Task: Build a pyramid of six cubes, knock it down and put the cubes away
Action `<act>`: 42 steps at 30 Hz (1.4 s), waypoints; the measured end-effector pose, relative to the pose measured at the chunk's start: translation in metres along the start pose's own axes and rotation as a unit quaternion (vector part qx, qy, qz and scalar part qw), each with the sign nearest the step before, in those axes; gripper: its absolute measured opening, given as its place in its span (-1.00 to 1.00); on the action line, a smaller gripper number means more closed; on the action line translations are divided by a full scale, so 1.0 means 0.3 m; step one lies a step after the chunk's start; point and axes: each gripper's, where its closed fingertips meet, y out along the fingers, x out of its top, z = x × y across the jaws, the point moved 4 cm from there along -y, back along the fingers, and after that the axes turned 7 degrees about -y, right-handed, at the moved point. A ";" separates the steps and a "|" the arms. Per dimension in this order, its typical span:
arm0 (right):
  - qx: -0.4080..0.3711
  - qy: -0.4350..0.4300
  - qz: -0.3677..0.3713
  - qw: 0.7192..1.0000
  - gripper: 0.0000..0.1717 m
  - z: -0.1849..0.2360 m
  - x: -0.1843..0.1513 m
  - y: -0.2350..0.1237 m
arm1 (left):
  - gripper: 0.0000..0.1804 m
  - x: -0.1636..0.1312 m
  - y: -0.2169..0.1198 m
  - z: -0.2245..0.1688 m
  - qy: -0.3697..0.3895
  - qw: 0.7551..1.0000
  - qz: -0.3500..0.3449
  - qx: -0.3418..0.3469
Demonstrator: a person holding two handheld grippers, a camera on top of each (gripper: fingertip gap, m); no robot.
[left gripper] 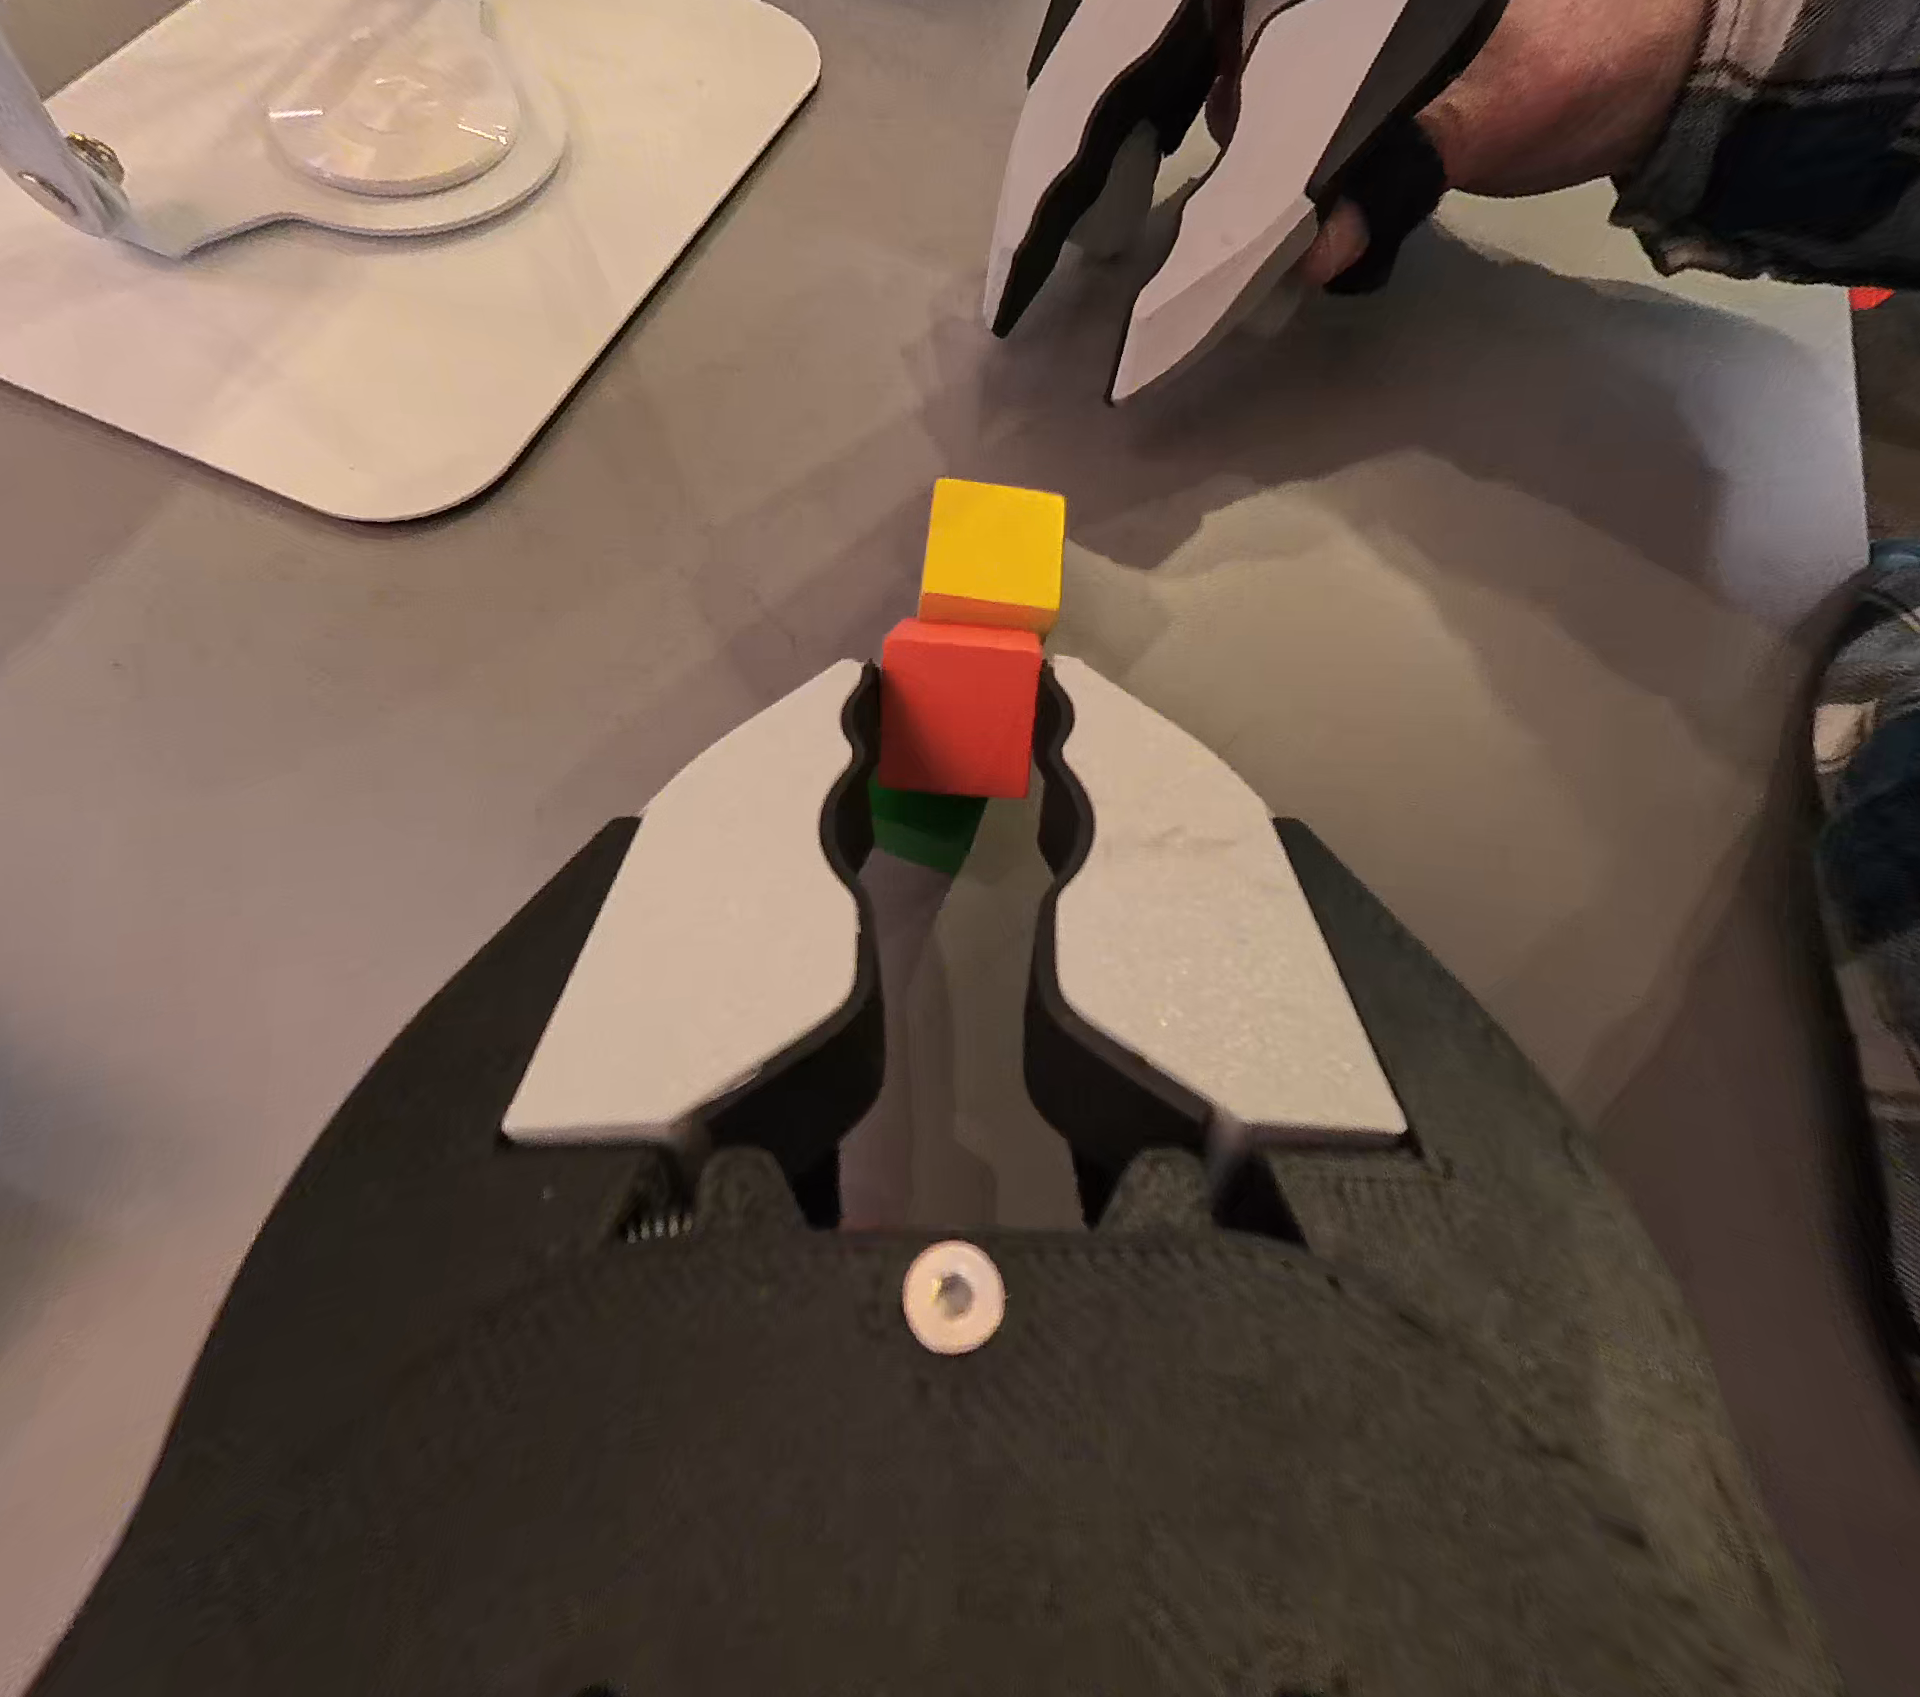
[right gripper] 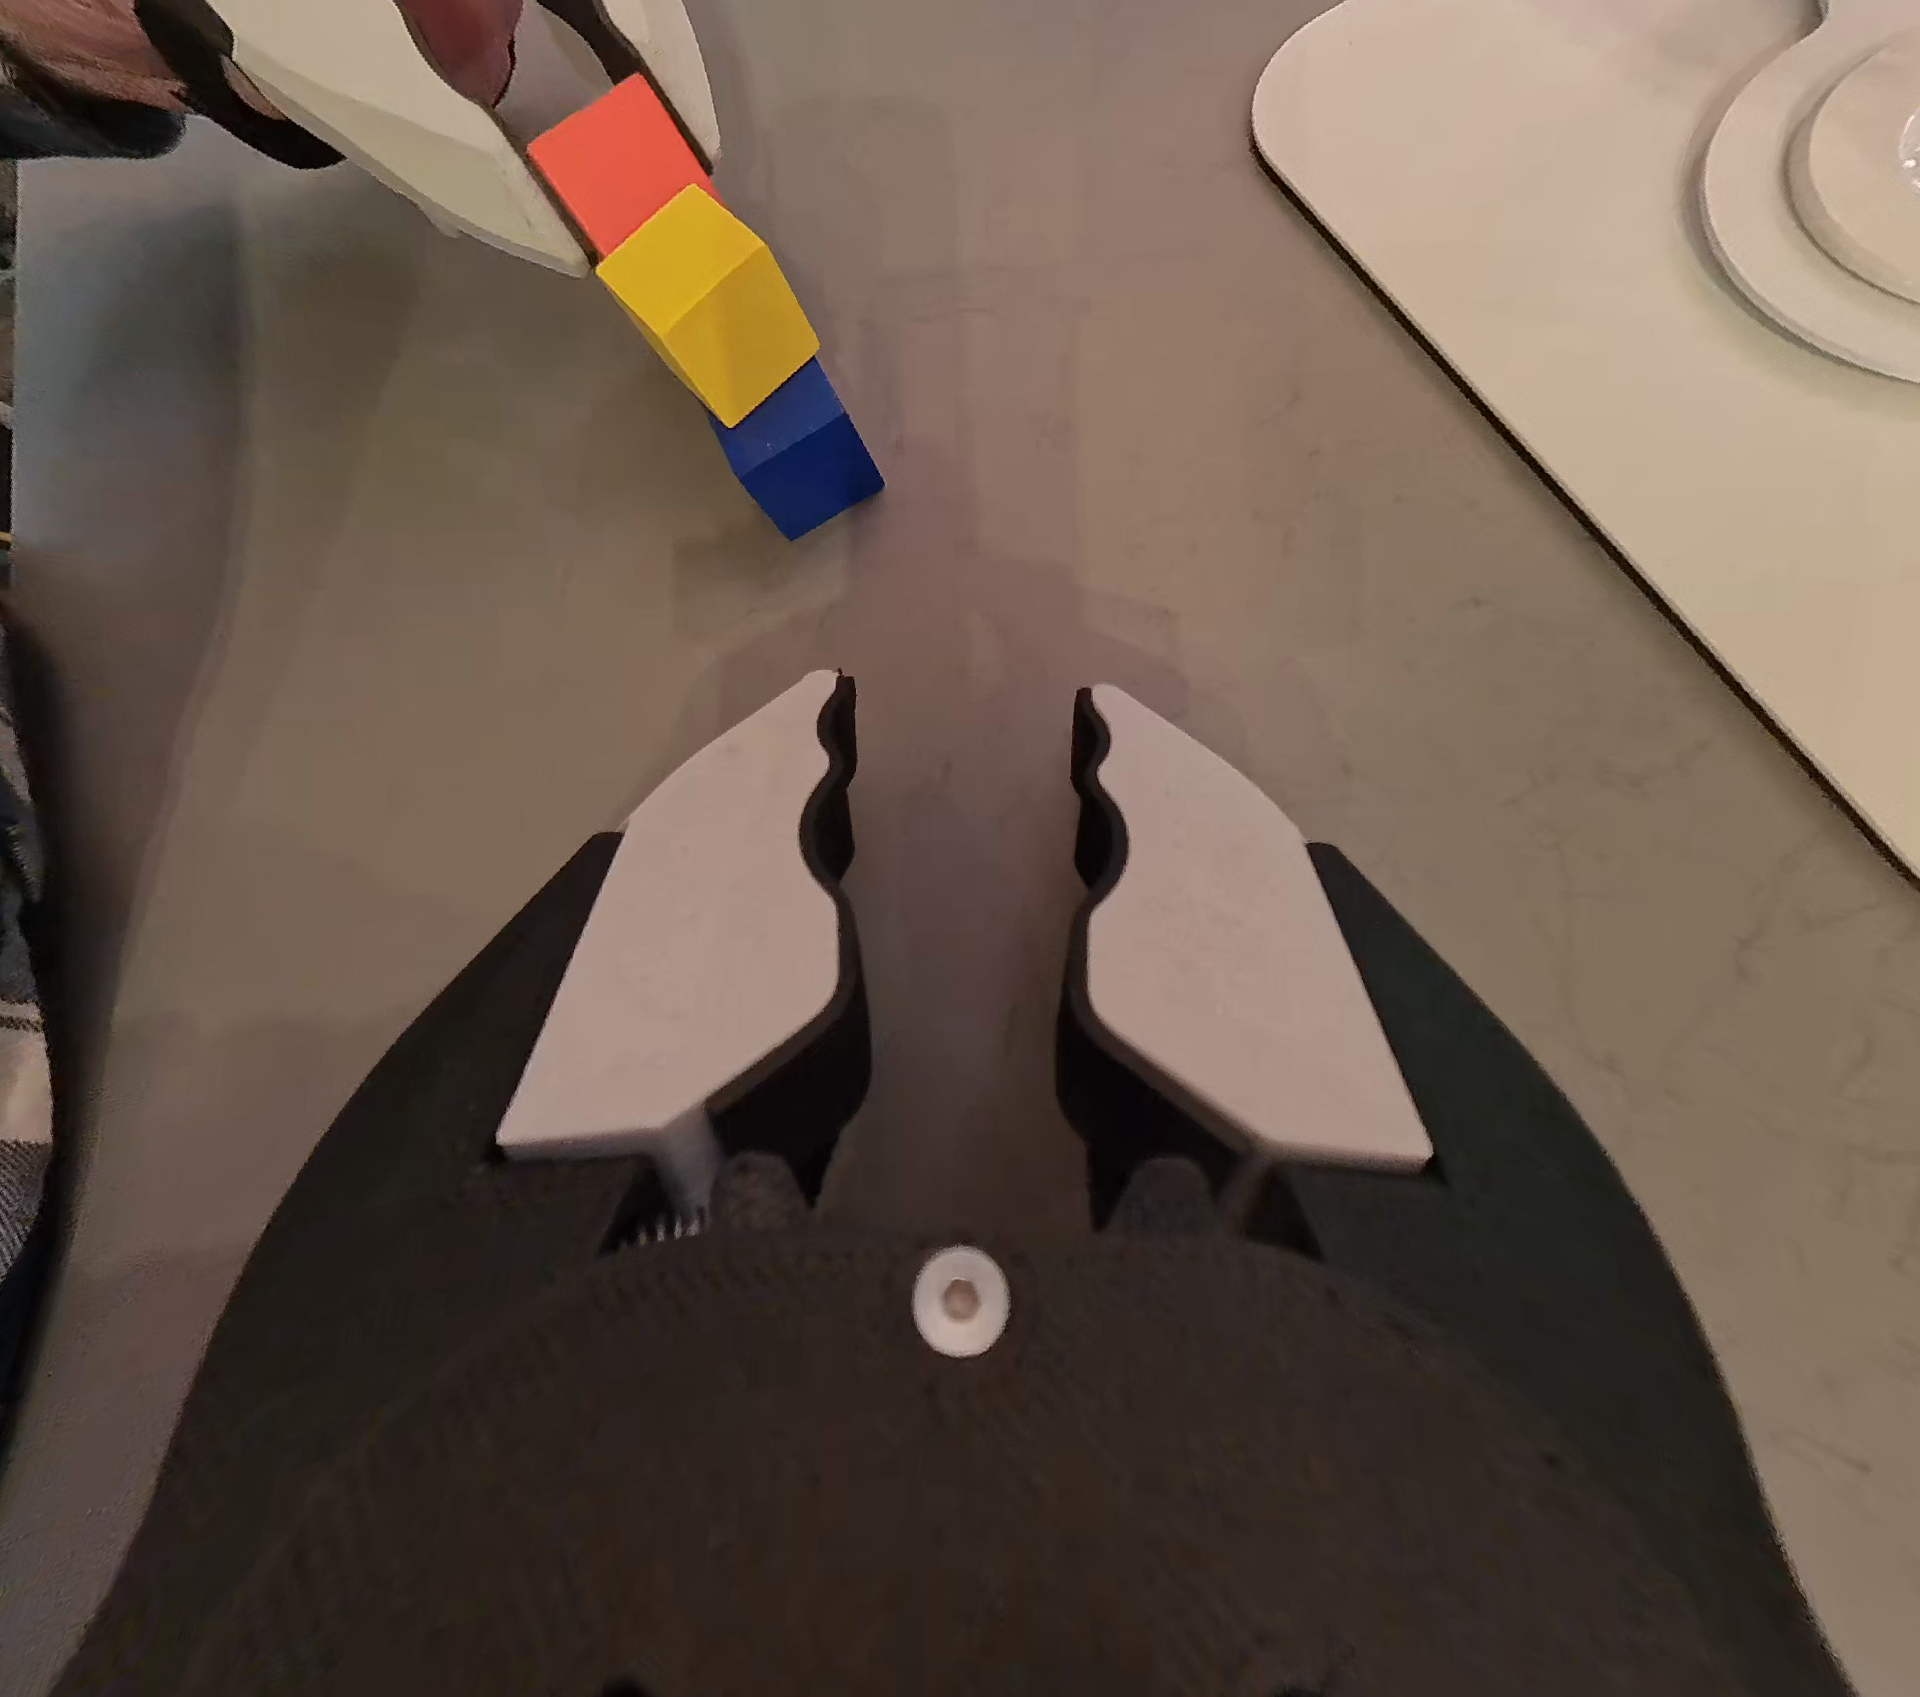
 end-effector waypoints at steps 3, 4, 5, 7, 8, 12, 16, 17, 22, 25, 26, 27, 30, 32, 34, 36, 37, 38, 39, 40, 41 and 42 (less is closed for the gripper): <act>0.001 -0.002 0.000 1.000 -0.54 0.002 -0.002 -0.002 | -0.70 -0.001 -0.003 0.006 -0.002 1.000 -0.003 0.008; 0.002 -0.003 0.001 1.000 -0.54 0.003 -0.003 -0.001 | -0.70 -0.002 -0.003 0.007 -0.002 1.000 -0.002 0.009; 0.002 -0.004 0.001 1.000 -0.54 0.004 -0.003 -0.001 | -0.70 -0.001 -0.004 0.007 -0.001 1.000 0.001 0.010; 0.003 -0.005 0.001 1.000 -0.54 0.006 -0.004 0.000 | -0.70 -0.001 -0.008 0.004 0.010 1.000 0.016 0.012; 0.004 -0.005 0.001 1.000 -0.54 0.006 -0.004 0.001 | -0.70 0.000 -0.011 0.001 0.020 0.999 0.027 0.011; 0.007 -0.008 0.002 1.000 -0.54 0.010 -0.002 0.004 | -0.70 0.005 -0.016 0.008 0.065 0.993 0.090 0.025; 0.008 -0.009 0.001 1.000 -0.54 0.013 -0.002 0.004 | -0.70 0.030 -0.015 0.011 0.094 0.986 0.137 0.032; 0.009 -0.009 0.001 1.000 -0.54 0.014 -0.002 0.005 | -0.70 0.034 -0.012 0.010 0.098 0.983 0.151 0.034; 0.012 -0.011 0.002 1.000 -0.54 0.017 -0.001 0.007 | -0.70 0.036 0.018 -0.012 0.136 0.966 0.217 0.025; 0.015 -0.012 0.002 1.000 -0.54 0.020 0.000 0.006 | -0.70 0.040 0.035 -0.013 0.145 0.961 0.233 0.027; 0.015 -0.012 0.002 1.000 -0.54 0.021 0.001 0.006 | -0.70 0.042 0.039 -0.014 0.142 0.961 0.236 0.024; 0.015 -0.012 0.002 1.000 -0.54 0.022 0.003 0.006 | -0.70 0.044 0.042 -0.012 0.143 0.961 0.237 0.024; 0.017 -0.014 0.002 1.000 -0.53 0.026 0.004 0.010 | -0.69 0.047 0.046 -0.007 0.139 0.960 0.244 0.020; 0.017 -0.015 0.002 1.000 -0.49 0.027 0.005 0.008 | -0.62 0.041 0.048 -0.001 0.138 0.958 0.252 0.021; 0.020 -0.019 0.000 1.000 -0.48 0.031 0.003 0.005 | -0.58 0.038 0.045 -0.003 0.137 0.958 0.252 0.017; 0.020 -0.023 0.001 1.000 -0.46 0.036 0.003 0.007 | -0.54 0.040 0.036 -0.003 0.134 0.959 0.248 0.014; 0.022 -0.025 -0.001 0.999 -0.46 0.039 0.006 0.007 | -0.53 0.040 0.030 -0.002 0.131 0.960 0.245 0.013; 0.024 -0.026 -0.009 0.999 -0.46 0.039 0.015 0.011 | -0.53 0.040 0.024 0.000 0.127 0.962 0.242 0.011; 0.027 -0.025 -0.020 0.999 -0.45 0.042 0.030 0.014 | -0.53 0.038 0.021 0.005 0.123 0.963 0.241 0.012; 0.031 -0.025 -0.030 0.999 -0.46 0.047 0.044 0.019 | -0.54 0.035 0.018 0.010 0.122 0.963 0.241 0.013; 0.033 -0.029 -0.035 0.998 -0.46 0.051 0.057 0.028 | -0.54 0.030 0.017 0.013 0.123 0.962 0.243 0.013; 0.035 -0.037 -0.036 0.998 -0.46 0.055 0.069 0.040 | -0.54 0.028 0.017 0.015 0.125 0.961 0.244 0.013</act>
